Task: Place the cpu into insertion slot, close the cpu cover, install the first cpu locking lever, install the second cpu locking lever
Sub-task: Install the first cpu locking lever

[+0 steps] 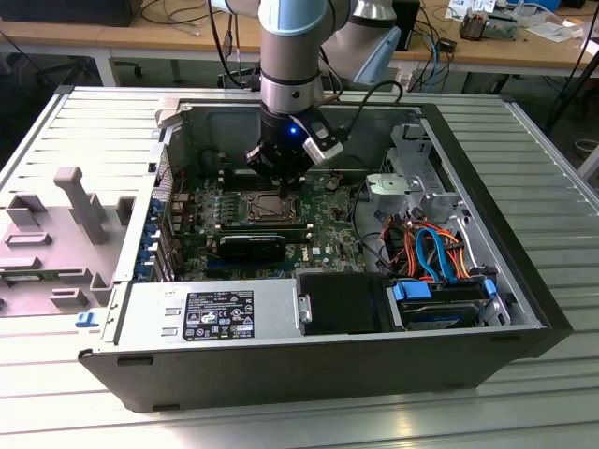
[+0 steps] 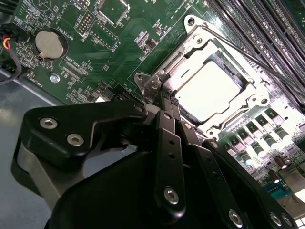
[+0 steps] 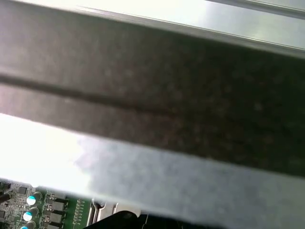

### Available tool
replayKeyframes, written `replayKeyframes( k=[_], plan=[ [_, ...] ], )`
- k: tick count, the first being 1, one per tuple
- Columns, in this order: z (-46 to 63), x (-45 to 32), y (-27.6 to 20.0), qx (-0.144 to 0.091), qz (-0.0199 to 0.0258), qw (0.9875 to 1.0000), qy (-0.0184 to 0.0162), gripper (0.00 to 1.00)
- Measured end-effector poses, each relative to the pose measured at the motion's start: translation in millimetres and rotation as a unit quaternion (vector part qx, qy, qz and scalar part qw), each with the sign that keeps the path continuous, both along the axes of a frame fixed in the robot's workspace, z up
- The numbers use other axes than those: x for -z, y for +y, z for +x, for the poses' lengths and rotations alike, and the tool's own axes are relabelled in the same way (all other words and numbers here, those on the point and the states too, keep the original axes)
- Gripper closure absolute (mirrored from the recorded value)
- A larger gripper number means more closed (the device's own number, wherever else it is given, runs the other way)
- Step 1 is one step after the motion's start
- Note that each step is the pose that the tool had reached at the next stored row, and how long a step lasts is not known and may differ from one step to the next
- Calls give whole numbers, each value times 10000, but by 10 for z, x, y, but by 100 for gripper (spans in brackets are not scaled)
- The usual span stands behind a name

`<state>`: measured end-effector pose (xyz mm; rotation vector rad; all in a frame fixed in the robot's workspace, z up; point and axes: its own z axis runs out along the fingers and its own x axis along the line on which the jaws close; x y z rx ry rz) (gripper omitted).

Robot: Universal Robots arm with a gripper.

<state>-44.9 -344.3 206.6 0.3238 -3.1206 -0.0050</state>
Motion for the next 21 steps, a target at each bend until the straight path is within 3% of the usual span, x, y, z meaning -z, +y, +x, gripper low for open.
replayKeyframes(
  k=[3, 6, 9, 17, 21],
  plan=[
    [0, 0, 1, 0, -31, 10000, 0, 89],
    [4, 1, 6, 0, -106, 9999, -1, 89],
    [8, 0, 8, -1, -148, 9999, 0, 89],
    [9, -85, 7, 0, -149, 9999, 0, 89],
    [8, -90, -42, 0, -130, 9999, 0, 89]
  ],
)
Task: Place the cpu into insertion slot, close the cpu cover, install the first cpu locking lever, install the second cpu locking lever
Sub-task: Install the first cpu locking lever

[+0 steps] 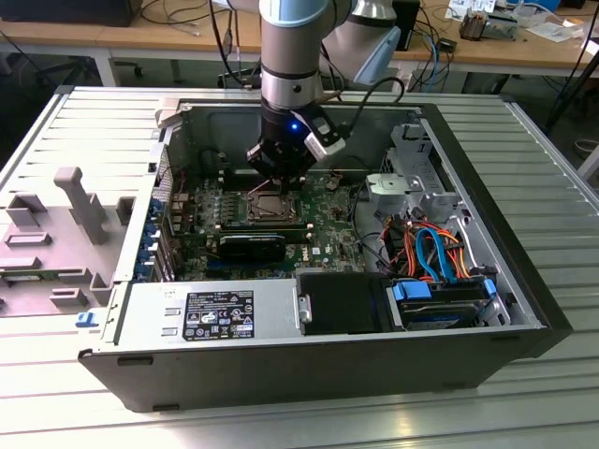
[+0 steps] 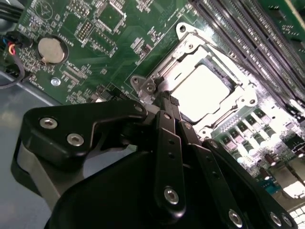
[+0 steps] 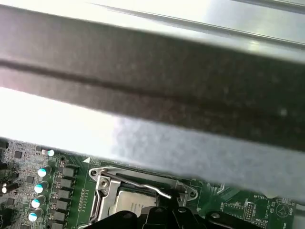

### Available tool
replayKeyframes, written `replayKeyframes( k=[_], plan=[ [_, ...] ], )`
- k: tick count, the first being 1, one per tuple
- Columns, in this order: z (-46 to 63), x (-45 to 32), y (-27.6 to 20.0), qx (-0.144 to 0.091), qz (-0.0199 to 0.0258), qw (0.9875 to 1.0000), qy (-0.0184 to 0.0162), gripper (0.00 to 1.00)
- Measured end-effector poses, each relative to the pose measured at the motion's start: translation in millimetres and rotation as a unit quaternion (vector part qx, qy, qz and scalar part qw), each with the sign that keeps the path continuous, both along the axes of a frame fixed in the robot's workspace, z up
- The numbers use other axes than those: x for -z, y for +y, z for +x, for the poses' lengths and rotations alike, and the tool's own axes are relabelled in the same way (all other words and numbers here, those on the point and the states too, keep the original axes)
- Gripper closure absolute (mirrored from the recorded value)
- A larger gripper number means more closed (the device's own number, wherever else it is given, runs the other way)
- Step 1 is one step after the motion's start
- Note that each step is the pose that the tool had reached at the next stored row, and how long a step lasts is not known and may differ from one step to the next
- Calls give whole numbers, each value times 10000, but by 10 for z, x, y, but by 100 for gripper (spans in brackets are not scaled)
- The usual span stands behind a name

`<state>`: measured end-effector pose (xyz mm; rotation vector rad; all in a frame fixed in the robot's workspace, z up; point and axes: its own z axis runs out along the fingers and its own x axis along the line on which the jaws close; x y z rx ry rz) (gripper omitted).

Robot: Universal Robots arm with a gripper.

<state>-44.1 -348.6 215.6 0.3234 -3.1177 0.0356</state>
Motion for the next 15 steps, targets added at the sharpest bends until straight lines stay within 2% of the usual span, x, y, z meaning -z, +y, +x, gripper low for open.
replayKeyframes(
  k=[2, 8, 15],
  plan=[
    [-23, -1, -36, 1, 24, 10000, -5, 89],
    [-160, -4, -43, 0, 63, 10000, -33, 89],
    [-452, -3, -44, -1, 93, 9999, -85, 89]
  ],
)
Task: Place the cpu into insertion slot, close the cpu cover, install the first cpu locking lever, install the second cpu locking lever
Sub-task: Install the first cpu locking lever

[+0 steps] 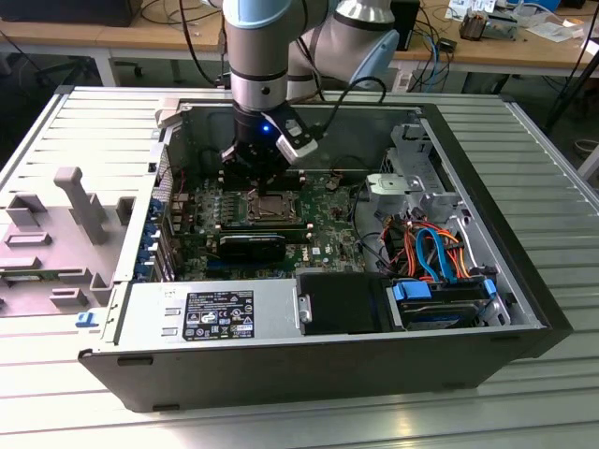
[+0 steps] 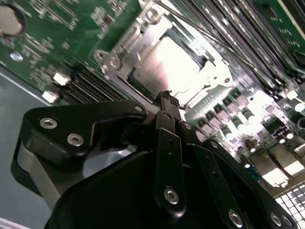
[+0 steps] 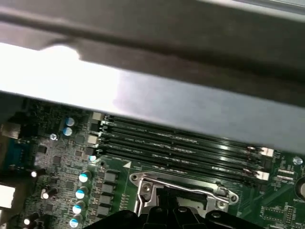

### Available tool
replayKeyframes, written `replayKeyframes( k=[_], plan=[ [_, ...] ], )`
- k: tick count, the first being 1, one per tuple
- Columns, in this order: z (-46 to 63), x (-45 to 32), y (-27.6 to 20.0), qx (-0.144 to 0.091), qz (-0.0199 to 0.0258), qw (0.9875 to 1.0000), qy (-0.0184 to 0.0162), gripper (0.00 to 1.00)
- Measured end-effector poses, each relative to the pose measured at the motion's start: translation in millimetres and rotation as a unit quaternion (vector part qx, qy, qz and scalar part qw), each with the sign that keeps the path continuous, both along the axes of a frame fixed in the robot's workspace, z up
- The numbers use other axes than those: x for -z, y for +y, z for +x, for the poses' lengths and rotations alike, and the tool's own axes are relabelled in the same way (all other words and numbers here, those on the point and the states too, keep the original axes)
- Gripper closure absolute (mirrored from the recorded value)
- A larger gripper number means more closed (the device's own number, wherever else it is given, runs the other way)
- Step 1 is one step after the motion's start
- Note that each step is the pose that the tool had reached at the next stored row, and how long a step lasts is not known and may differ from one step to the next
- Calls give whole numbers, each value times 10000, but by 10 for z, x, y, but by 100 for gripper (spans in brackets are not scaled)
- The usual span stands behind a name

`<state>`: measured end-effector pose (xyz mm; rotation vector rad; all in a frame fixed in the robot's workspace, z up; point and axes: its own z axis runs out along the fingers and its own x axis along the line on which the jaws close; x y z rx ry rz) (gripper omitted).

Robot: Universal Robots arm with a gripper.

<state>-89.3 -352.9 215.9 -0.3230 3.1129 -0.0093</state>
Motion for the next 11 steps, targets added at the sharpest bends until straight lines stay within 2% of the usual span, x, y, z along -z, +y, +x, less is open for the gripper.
replayKeyframes(
  k=[5, 7, 9, 10, 11],
  plan=[
    [-167, 0, 6, 1, 8, 10000, -26, 89],
    [-211, 0, 43, 1, 8, 10000, -31, 89],
    [-216, 2, 108, 1, 8, 10000, -32, 89],
    [-216, 7, 156, 1, 8, 10000, -31, 89],
    [-216, 12, 176, 1, 8, 10000, -31, 89]
  ],
)
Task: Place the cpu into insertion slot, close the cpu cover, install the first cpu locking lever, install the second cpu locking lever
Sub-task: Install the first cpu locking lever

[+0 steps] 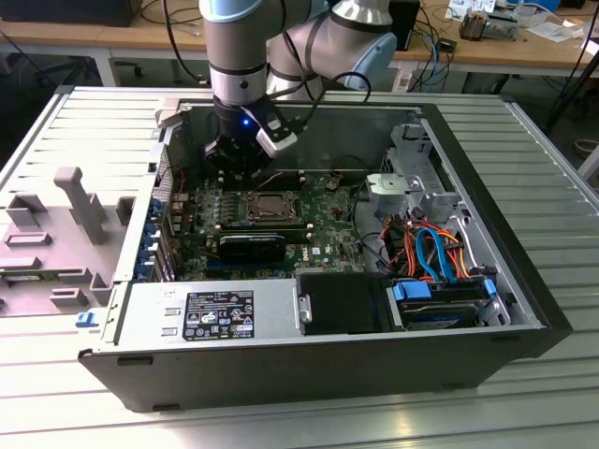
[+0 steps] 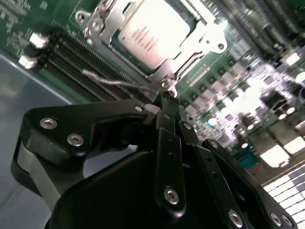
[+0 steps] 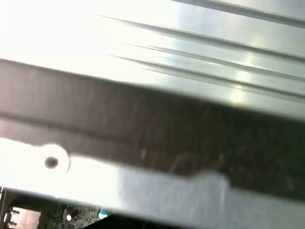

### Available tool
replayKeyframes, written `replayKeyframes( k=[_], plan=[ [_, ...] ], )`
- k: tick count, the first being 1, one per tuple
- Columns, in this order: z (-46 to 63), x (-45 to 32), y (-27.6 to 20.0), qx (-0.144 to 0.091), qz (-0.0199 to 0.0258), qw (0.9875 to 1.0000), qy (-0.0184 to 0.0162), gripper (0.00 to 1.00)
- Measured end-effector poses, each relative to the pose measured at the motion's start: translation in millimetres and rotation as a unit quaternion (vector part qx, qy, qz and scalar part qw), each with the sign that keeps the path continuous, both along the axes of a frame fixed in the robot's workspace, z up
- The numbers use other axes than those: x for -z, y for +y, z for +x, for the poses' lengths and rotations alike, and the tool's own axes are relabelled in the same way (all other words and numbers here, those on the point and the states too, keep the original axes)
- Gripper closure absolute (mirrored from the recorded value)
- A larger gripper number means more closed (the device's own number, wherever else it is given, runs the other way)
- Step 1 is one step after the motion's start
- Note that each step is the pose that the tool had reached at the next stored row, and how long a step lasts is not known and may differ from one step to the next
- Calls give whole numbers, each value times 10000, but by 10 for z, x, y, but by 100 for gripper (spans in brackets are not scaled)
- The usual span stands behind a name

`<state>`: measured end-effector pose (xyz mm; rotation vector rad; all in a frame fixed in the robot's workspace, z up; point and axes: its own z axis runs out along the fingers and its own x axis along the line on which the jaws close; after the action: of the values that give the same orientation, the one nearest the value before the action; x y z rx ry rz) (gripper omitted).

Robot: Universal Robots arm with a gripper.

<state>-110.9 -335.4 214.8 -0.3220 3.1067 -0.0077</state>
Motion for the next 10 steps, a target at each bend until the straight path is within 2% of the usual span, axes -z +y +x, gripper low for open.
replayKeyframes(
  k=[2, 10],
  plan=[
    [1, 14, 14, -3, 1, 10000, -1, 89],
    [37, 40, 14, -18, 1, 10000, 0, 89]
  ],
)
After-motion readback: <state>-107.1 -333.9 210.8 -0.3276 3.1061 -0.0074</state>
